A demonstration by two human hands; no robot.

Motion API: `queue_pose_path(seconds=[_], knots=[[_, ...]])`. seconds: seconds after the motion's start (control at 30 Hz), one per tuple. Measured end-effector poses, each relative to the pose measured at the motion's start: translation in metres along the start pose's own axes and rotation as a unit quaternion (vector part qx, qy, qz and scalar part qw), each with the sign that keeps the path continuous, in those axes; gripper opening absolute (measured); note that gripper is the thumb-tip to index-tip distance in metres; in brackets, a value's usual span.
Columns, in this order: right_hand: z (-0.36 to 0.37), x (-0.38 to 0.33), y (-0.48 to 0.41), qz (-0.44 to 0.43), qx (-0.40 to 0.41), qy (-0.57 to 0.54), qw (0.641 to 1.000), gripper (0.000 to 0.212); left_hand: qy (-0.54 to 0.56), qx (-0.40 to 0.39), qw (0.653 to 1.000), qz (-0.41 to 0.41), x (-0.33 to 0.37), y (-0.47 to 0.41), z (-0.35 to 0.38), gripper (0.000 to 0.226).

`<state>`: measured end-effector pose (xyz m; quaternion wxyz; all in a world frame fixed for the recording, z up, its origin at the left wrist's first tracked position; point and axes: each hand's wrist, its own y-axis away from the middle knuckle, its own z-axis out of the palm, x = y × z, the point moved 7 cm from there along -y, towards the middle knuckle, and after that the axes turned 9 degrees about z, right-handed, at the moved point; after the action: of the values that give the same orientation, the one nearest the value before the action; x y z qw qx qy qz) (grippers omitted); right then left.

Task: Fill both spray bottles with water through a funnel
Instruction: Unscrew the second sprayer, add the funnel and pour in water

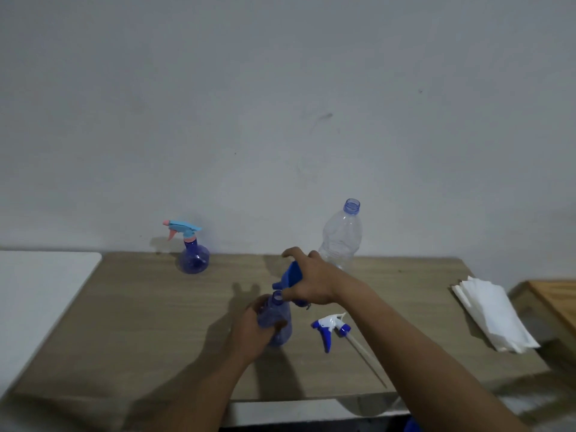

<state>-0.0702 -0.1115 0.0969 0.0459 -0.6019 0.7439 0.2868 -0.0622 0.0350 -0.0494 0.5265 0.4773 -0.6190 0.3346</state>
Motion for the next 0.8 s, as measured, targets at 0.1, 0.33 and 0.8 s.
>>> queue_pose_path(seconds=[0.1, 0.33, 0.8], knots=[[-0.007, 0.015, -0.001, 0.036, 0.003, -0.054, 0.998, 0.080, -0.023, -0.011, 0.999, 0.023, 0.002, 0.001, -0.004, 0.049], [0.001, 0.041, -0.014, 0.055, 0.085, -0.252, 0.962, 0.049, -0.079, -0.004, 0.995, 0.062, 0.004, 0.005, -0.015, 0.044], [0.136, 0.081, -0.122, 0.053, 0.073, -0.159, 0.983, 0.069, -0.064, 0.018, 0.994, 0.087, -0.036, -0.010, -0.016, 0.062]])
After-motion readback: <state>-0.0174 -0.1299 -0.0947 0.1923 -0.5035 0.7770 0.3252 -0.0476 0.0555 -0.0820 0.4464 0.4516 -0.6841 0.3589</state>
